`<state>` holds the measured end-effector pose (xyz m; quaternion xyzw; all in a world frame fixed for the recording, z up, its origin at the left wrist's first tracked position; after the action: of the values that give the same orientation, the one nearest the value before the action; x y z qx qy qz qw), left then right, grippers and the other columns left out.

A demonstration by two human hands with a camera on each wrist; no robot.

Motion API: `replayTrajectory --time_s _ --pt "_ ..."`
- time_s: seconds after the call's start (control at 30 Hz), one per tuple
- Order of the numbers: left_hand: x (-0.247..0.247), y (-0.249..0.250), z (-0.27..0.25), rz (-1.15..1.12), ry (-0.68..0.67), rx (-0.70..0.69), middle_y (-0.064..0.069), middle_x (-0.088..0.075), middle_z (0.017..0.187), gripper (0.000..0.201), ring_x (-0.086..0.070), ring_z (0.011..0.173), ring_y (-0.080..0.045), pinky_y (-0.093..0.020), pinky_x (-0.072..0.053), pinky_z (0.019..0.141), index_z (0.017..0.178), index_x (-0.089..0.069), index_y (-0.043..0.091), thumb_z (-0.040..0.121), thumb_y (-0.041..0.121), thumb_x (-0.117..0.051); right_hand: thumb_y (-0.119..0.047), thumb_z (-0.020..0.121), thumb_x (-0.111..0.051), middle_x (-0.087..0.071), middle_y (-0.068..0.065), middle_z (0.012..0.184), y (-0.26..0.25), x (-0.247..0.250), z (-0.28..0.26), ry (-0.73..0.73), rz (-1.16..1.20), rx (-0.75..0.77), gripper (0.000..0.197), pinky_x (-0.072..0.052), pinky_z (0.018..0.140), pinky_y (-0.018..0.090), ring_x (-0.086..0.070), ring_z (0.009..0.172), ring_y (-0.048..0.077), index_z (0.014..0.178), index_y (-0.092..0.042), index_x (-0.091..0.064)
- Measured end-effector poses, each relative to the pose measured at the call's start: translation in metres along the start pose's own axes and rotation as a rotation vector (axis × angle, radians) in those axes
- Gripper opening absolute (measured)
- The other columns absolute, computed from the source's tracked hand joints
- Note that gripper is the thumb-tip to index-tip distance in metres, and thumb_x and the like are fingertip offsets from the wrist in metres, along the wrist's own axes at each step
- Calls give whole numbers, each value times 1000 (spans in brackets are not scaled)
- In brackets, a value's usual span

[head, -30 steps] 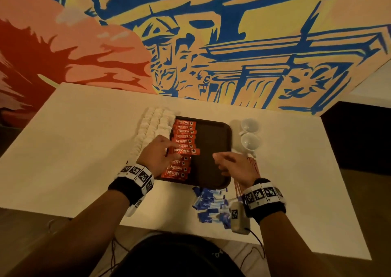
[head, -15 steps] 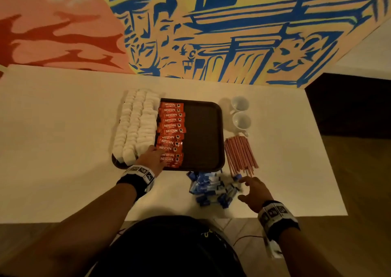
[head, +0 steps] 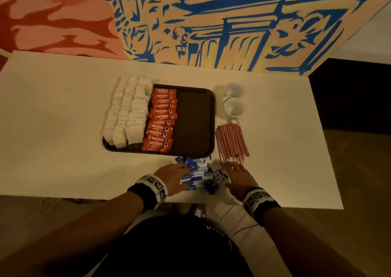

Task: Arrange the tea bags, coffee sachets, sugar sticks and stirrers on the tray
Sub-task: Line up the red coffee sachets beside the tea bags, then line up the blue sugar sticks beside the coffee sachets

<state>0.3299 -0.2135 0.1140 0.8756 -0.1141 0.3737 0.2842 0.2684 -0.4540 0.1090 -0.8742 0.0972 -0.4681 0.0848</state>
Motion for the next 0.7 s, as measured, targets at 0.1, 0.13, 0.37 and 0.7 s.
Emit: replayTrajectory --time_s 0.1,0.13,0.37,0.7 --pt "-28 15 7 60 -4 -2 3 -42 146 57 -51 127 -23 -40 -46 103 141 -47 28 91 51 -62 -31 87 -76 -14 8 165 0 -5 7 -69 -111 101 95 -23 123 43 -19 149 32 160 -15 -17" --pt "-34 18 8 65 1 13 2 -42 144 56 -51 125 -25 -40 -47 101 139 -47 28 90 50 -63 -33 86 -77 -12 9 165 0 -7 9 -82 -143 122 98 -20 124 44 -17 150 32 160 -14 -16" --pt "-53 32 14 31 101 133 -3 -46 135 33 -53 118 -26 -40 -50 93 124 -51 23 95 36 -59 -35 99 -57 -29 12 157 -1 -15 22 -22 -242 216 59 -22 120 45 -24 145 33 150 -13 -37" --pt "-58 36 25 136 138 144 -4 -50 138 40 -51 125 -27 -42 -51 94 136 -45 26 98 36 -53 -22 103 -52 -48 18 142 -13 -22 31 -2 -325 395 47 -33 108 42 -42 130 34 144 -3 -43"
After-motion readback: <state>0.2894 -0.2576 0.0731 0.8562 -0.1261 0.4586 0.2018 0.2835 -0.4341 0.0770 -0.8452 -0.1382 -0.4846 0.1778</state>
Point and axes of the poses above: each hand's wrist, its own z-axis towards the middle knuckle, its own x-axis out of the back of the hand, y = z × x, the point moved 3 cm from there along z, towards the middle knuckle
